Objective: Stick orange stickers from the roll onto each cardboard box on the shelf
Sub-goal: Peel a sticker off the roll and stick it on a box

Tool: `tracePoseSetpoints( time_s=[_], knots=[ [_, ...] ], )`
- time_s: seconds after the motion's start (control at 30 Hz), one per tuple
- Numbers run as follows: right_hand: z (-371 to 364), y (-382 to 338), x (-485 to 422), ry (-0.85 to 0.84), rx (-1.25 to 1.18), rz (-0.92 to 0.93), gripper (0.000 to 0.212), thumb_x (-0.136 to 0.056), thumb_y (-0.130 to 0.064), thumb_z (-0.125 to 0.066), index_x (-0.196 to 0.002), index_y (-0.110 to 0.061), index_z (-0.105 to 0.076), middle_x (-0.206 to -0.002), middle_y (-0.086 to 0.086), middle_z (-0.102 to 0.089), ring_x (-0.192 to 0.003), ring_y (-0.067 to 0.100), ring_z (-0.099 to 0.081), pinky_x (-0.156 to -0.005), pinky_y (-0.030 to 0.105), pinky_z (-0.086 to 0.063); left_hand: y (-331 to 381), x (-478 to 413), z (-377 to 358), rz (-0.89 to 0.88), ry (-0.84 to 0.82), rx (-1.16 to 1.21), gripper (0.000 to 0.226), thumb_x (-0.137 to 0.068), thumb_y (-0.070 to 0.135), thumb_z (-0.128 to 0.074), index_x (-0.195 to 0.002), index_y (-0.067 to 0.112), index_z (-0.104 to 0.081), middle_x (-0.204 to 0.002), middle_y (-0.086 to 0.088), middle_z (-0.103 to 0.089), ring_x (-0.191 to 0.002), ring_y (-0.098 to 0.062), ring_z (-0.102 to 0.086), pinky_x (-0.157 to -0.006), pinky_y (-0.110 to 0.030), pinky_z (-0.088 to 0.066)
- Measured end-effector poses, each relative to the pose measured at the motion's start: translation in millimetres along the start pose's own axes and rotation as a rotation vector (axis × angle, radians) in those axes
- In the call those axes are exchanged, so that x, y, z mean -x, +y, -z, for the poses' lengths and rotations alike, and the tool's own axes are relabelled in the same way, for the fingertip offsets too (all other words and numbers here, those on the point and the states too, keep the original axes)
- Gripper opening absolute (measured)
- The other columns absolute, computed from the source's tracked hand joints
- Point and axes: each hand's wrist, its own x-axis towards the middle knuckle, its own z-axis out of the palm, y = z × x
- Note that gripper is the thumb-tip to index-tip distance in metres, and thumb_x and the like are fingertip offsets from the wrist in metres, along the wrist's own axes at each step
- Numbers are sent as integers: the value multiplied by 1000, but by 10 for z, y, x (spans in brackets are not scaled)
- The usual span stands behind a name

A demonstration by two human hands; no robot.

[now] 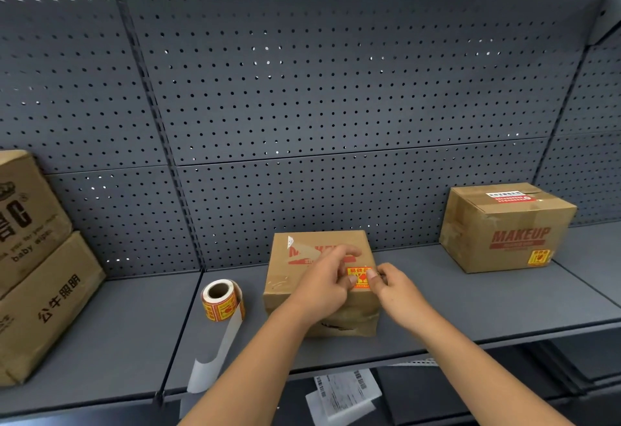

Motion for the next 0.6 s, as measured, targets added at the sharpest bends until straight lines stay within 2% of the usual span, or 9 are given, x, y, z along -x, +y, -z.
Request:
tracePoseSetpoints(
  time_s=[0.1, 0.23, 0.33, 0.4, 0.5, 0.6],
  knots=[
    [-11, -4, 6, 10, 19, 5, 31, -110, -37, -43, -109, -11, -60, -102, 8, -69, -98, 26, -65, -86, 43, -52, 1, 0, -20, 24, -13, 13, 38, -101, 12, -63, -126, 38, -53, -93, 8, -48, -83, -9, -50, -78, -30, -50],
    [-29, 2, 14, 23, 14, 7, 30, -111, -32, -42, -109, -10, -63, -101, 6, -69, -95, 24, -65, -79, 37, -50, 18, 10, 2, 56, -41, 58, 34, -102, 9, -60, -118, 38, -50, -88, 6, -48, -79, -9, -48, -71, -25, -45],
    [4, 67, 0, 88, -9, -24, 36, -112, -26, -39, -95, -9, -66, -94, 6, -70, -92, 27, -65, -83, 38, -51, 61, 30, 40, 85, -53, 53, 29, -102, 8, -58, -113, 35, -52, -91, 8, -50, -81, -6, -51, -72, -23, -47],
    [66, 78, 19, 122, -20, -59, 44, -112, -31, -37, -81, -11, -62, -84, 6, -67, -85, 25, -63, -77, 37, -48, 87, 44, 111, 124, -38, 174, 26, -102, 5, -56, -110, 30, -54, -96, 8, -54, -81, -6, -54, -73, -25, -52],
    [187, 15, 27, 188, -48, -62, 50, -110, -42, -38, -79, -9, -57, -80, 8, -63, -78, 23, -59, -67, 34, -41, 82, 63, 346, 163, 68, 467, 20, -102, 4, -57, -111, 22, -58, -106, 2, -62, -80, -14, -65, -74, -30, -57],
    [267, -87, -55, 193, -61, -49, 47, -108, -47, -42, -86, -10, -62, -84, 8, -66, -79, 24, -61, -69, 36, -45, -65, 63, 600, 159, 283, 364, 26, -100, 4, -55, -110, 28, -60, -110, 5, -65, -91, -18, -69, -81, -35, -59]
  ],
)
